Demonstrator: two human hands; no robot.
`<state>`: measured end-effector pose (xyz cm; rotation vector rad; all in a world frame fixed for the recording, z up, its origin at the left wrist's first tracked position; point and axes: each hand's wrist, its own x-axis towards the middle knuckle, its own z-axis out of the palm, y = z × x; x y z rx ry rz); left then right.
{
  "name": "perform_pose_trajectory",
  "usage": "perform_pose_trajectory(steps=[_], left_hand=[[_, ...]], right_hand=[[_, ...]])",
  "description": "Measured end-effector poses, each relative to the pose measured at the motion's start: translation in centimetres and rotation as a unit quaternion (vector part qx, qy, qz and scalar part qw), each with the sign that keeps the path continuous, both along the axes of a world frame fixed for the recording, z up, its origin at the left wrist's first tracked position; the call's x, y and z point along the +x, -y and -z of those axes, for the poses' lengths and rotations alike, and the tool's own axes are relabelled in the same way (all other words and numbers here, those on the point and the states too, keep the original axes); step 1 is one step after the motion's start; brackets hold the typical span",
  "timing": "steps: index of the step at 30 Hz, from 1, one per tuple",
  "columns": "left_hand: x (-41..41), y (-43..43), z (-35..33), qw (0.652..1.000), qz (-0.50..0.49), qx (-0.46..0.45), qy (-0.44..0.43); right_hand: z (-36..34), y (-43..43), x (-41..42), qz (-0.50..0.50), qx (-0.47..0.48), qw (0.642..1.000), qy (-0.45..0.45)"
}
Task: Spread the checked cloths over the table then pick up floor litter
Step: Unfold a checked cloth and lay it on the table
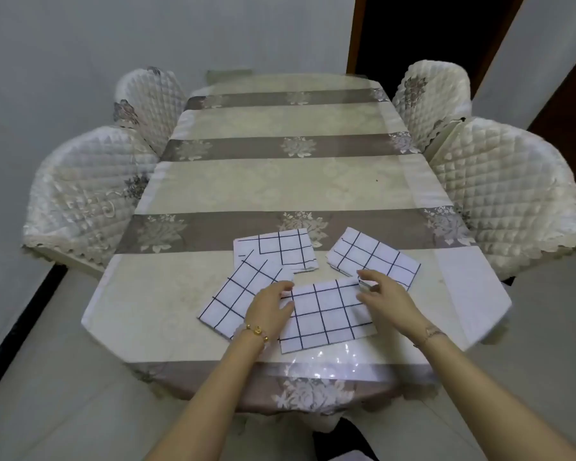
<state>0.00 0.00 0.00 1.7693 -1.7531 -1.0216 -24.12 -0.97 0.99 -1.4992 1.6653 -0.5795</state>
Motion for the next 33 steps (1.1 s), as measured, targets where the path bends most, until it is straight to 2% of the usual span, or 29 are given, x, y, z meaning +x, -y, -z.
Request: perform_pose_trajectory(steps=[3,7,12,15,17,20,23,25,27,29,31,33], left_hand=[[-1.6,1.9,1.1,0.993,0.052,-0.003,0.109],[-2.9,3.3,2.5,0.959,0.087,-0.023,0.268],[-3.5,3.9,2.6,0.957,0.053,-0.019,0.284],[-3.4,4.2,1.8,0.956,0.049,-0.021,0.29],[-3.2,4.4,0.7,0.969,0.026,-0.026,0.243],[-2.5,4.4,-1.5,0.989,-0.004,-0.018,0.145],[-1.3,4.5,-3.3,0.995,0.008,0.013,0.095],[-1.0,4.9,-4.3,0.999,-0.02,0.037,-0.014],[-1.2,5.2,-5.5,0.983,-0.083,0.039,-0.156],[-1.5,5.6,-6.6,0.957,-0.133,0.037,-0.256],[-1.5,6.1,-7.6,0.935,-0.155,0.043,-0.318],[-1.4,6.6,-8.3,0.921,-0.183,0.044,-0.34]], right_hand=[[0.3,2.0,0.0,-0.036,0.002,0.996,-0.077],[1.4,3.5,-0.3,-0.086,0.015,0.991,-0.106],[2.3,4.2,-0.5,-0.092,0.005,0.986,-0.137],[2.4,4.2,-0.7,-0.063,0.013,0.994,-0.088],[1.9,4.2,-1.0,-0.024,0.034,0.999,0.006],[0.5,4.7,-1.7,0.032,0.058,0.987,0.149],[-1.7,5.4,-2.7,0.077,0.053,0.97,0.223],[-3.3,5.7,-3.4,0.102,0.048,0.959,0.259],[-4.7,5.8,-3.8,0.117,0.046,0.95,0.286],[-5.8,6.0,-4.0,0.117,0.066,0.941,0.311],[-6.9,6.0,-3.9,0.095,0.083,0.94,0.316],[-7.9,6.1,-3.5,0.09,0.088,0.938,0.324]])
